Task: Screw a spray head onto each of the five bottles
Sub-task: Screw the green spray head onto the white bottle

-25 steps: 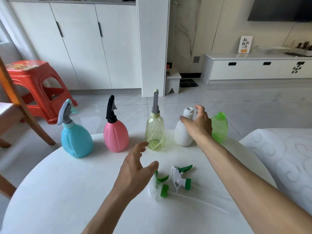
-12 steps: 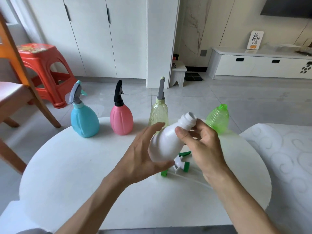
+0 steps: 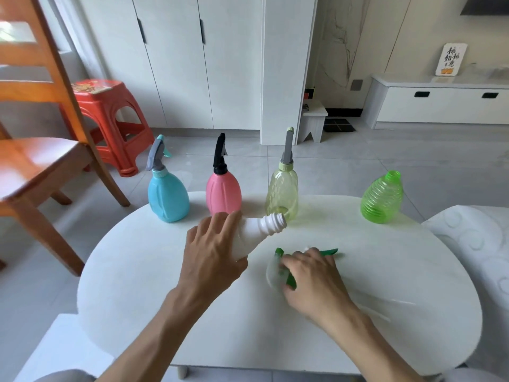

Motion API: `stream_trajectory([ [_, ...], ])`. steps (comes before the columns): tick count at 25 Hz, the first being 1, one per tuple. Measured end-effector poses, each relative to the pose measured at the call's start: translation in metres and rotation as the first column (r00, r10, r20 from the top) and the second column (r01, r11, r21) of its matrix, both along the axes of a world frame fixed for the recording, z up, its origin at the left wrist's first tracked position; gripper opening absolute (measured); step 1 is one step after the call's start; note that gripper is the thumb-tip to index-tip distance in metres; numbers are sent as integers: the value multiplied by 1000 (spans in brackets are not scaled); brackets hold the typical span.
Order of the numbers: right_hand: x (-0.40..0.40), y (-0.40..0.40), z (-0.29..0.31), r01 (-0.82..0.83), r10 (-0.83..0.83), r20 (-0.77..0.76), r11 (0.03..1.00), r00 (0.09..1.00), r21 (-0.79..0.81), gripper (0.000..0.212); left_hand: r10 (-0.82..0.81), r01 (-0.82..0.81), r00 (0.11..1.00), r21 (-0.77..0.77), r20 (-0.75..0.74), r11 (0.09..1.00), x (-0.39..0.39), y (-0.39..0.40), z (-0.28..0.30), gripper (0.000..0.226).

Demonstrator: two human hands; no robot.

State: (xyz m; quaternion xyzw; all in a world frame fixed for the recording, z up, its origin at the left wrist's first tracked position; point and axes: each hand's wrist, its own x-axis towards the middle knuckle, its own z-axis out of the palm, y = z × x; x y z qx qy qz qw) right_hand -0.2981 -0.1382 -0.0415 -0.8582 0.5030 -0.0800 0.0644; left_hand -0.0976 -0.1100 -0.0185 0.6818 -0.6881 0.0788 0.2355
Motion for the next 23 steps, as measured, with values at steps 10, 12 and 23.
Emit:
stream_trajectory([
  [10, -27, -18, 42, 114, -254, 770, 966, 586, 231, 36, 87, -92, 992, 48, 94, 995, 25, -3, -3, 82],
  [12, -46, -27, 60, 45, -329, 931, 944, 160, 326, 39, 101, -107, 991, 64, 86, 992, 29, -2, -4, 82],
  [23, -64, -34, 66, -55, -324, 908, 945, -266, 321, 61, 78, -88, 992, 93, 100, 992, 21, -1, -11, 83],
])
